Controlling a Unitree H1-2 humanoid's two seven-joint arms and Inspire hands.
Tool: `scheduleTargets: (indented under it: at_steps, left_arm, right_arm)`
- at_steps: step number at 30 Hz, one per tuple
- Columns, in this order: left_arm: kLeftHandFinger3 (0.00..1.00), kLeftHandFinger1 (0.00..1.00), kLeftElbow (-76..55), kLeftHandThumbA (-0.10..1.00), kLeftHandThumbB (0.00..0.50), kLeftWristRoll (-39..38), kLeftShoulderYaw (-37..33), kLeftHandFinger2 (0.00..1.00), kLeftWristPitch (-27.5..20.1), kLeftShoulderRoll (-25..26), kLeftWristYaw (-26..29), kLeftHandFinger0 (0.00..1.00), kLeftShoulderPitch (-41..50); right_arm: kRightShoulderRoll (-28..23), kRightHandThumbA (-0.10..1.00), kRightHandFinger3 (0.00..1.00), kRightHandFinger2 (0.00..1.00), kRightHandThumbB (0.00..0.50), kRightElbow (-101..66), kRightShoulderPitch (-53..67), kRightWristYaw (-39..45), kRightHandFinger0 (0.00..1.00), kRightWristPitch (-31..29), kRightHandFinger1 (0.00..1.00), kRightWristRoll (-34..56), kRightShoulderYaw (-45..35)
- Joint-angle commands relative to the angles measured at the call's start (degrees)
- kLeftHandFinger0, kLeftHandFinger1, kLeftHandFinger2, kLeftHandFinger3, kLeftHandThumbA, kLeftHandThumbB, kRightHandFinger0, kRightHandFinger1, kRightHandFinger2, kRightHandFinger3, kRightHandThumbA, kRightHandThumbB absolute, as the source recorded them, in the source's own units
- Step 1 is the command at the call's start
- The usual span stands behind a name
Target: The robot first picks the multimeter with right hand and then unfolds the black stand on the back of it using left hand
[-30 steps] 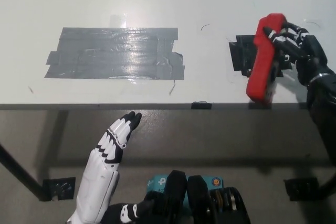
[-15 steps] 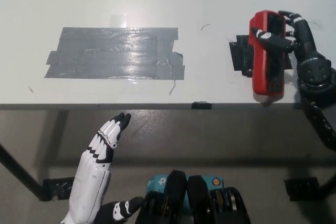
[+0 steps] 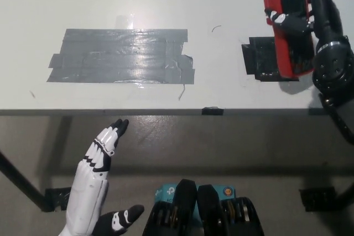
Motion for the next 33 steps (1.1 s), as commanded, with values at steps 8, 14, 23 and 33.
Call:
scheduleTargets:
  at_steps: [8,14,23,33]
  left_arm:
    - [1.0,1.0,-1.66,1.0,0.147,-2.03,1.98,1.0,-1.43,1.27,4.73,1.0,0.3]
    - [1.0,1.0,-1.85,1.0,0.141,-1.81,2.17,1.0,-1.43,1.32,4.65,1.0,0.43]
    - [1.0,1.0,-1.87,1.0,0.123,-1.46,2.53,1.0,-1.43,1.63,4.71,1.0,-0.37]
    - [1.0,1.0,-1.4,1.0,0.113,-2.61,2.41,1.0,-1.43,1.84,4.58,1.0,-0.91]
  right_arm:
    - [-4.82,-0.1,0.92,0.87,0.164,5.99,-6.77,4.1,0.07,-15.57,0.51,-13.89,0.91]
    - [-5.0,0.23,1.0,1.0,0.298,5.63,-6.36,12.17,1.0,-11.12,1.0,-12.82,-0.28]
    - [-5.26,0.3,1.0,1.0,0.359,5.01,-5.35,17.0,1.0,-14.17,1.0,-14.9,-1.7]
    - [-5.13,0.42,1.0,1.0,0.343,1.65,-4.22,19.52,1.0,-15.33,1.0,-15.39,-5.89]
